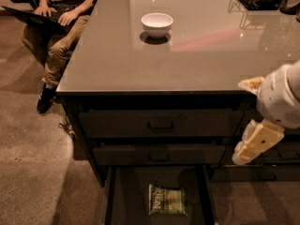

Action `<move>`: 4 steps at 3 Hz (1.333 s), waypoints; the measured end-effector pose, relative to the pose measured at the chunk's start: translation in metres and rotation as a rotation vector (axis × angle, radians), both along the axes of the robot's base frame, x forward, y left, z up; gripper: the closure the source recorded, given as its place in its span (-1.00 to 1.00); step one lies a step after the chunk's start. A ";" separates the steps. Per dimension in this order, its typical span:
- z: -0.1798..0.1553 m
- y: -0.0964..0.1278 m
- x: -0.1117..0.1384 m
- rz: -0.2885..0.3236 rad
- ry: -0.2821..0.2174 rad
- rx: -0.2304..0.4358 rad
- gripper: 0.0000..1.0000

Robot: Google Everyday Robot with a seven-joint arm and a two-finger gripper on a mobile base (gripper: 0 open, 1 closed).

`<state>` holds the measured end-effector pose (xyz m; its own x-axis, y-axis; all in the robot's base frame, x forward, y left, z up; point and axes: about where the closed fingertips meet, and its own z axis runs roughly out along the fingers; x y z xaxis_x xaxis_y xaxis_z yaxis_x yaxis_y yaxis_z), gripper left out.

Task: Pick green jalapeno chip bag from bottom drawer and place on counter

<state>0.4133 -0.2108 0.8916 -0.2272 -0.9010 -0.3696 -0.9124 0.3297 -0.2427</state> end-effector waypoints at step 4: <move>-0.097 0.005 0.004 -0.064 0.022 0.239 -1.00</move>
Offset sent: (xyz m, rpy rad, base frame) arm -0.0041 0.0058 -0.0611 0.1290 0.0128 -0.0109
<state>0.4175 -0.2060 0.7944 -0.2915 -0.7721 -0.5647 -0.8917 0.4330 -0.1317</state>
